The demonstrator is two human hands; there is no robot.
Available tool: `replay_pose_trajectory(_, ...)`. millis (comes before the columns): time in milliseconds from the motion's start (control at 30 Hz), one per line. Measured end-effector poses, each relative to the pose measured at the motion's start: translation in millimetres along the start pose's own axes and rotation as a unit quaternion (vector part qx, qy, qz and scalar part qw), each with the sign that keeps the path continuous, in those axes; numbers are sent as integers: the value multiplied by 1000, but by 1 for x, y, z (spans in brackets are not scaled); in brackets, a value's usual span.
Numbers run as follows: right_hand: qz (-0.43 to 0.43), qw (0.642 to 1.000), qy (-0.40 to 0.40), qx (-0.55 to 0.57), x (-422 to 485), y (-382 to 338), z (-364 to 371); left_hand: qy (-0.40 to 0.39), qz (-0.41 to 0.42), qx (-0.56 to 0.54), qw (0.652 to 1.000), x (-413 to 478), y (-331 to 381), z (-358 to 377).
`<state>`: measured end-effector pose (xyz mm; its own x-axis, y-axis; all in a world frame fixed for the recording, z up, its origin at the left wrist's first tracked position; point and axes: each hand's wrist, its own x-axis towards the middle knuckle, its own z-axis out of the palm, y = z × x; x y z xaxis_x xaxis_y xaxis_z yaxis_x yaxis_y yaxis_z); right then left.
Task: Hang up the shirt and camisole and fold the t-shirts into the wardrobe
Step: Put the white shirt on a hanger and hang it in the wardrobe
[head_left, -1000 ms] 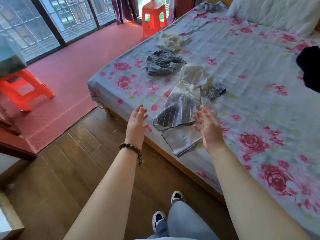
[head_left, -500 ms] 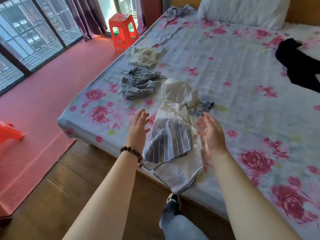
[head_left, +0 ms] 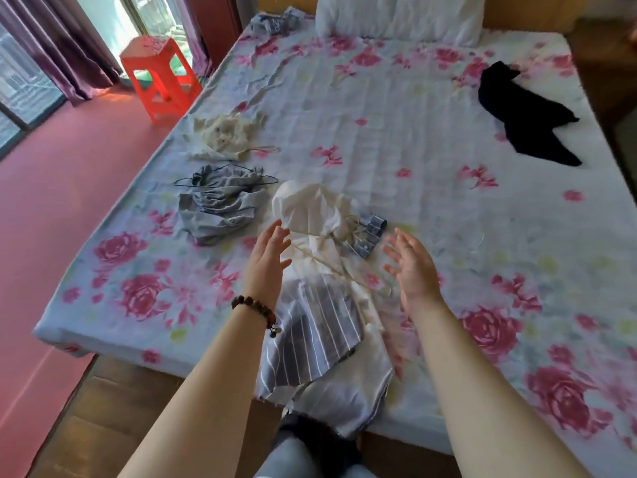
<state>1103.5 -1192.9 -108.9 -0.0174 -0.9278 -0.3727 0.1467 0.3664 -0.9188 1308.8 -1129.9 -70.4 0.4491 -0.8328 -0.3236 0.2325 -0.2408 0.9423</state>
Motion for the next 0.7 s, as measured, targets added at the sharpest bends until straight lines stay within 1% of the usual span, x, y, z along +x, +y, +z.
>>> replay_pose_trajectory(233, -20, 999, 38, -6, 26, -9, 27, -72, 7, 31, 997, 66, 11, 6)
replay_pose_trajectory(367, -16, 999, 45, -12, 48, -3, 42, -82, 4, 40, 996, 96, 5, 7)
replay_pose_trajectory(533, 3, 997, 44, -56, 90, 18, 39, -82, -9, 79, 993, 131, -22, 18)
replay_pose_trajectory(633, 20, 995, 41, -87, 122, 37, 32, -76, 10, 157, 985, 162, -48, 29)
replay_pose_trajectory(700, 33, 992, 41, -114, 145, 56, 27, -78, 35, 244, 966, 187, -72, 34)
